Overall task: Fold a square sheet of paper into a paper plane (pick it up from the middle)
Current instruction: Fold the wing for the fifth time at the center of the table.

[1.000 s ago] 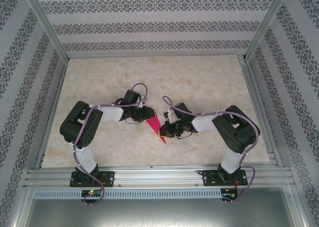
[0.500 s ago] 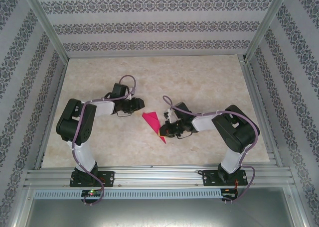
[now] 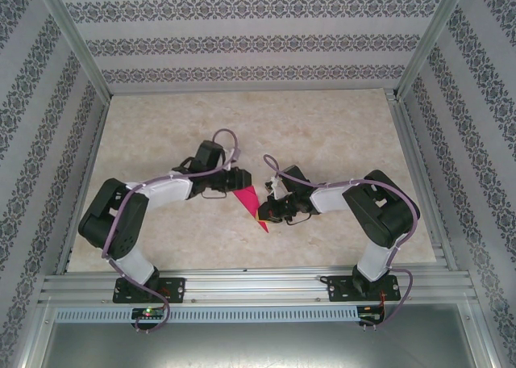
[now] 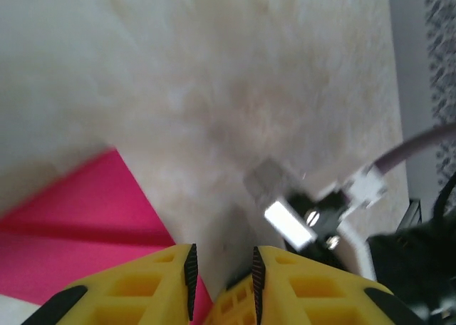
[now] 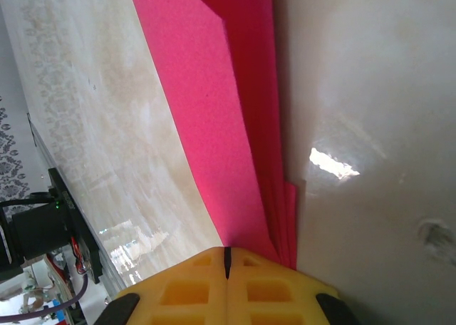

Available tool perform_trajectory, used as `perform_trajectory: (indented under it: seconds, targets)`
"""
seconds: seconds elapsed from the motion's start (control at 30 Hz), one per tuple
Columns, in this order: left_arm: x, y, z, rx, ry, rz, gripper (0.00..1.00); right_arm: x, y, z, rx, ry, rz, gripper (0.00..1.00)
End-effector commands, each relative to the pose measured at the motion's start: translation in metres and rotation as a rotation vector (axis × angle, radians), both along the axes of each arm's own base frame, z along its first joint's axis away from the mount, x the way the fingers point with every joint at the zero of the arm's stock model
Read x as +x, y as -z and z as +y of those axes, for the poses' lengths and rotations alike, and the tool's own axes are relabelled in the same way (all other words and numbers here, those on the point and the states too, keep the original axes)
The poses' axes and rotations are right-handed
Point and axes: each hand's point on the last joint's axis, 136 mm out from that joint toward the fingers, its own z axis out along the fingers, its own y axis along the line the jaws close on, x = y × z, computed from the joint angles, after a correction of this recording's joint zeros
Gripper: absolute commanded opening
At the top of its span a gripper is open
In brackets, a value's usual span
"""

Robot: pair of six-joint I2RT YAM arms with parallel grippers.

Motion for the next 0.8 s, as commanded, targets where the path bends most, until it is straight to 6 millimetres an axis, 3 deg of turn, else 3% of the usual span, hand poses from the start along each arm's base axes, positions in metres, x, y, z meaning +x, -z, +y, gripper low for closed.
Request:
perform_trajectory:
  seconds: [0.0,0.3,0.5,0.77]
  targets:
    - [-0.010,0.019,-0.012,-0.009,0.018,0.035,0.29,-0.029,0.050,-0.038,-0.223,0.049,0.153,0.00]
    - [-0.017,0.041,-0.010,-0.004,-0.013,0.030,0.29,-0.033,0.057,-0.043,-0.242,0.056,0.170,0.00]
    - [-0.002,0.066,0.007,0.105,-0.104,0.037,0.28,-0.037,0.057,-0.043,-0.240,0.048,0.178,0.00]
    - [0.007,0.083,0.039,0.151,-0.182,0.081,0.28,-0.038,0.057,-0.044,-0.247,0.040,0.184,0.00]
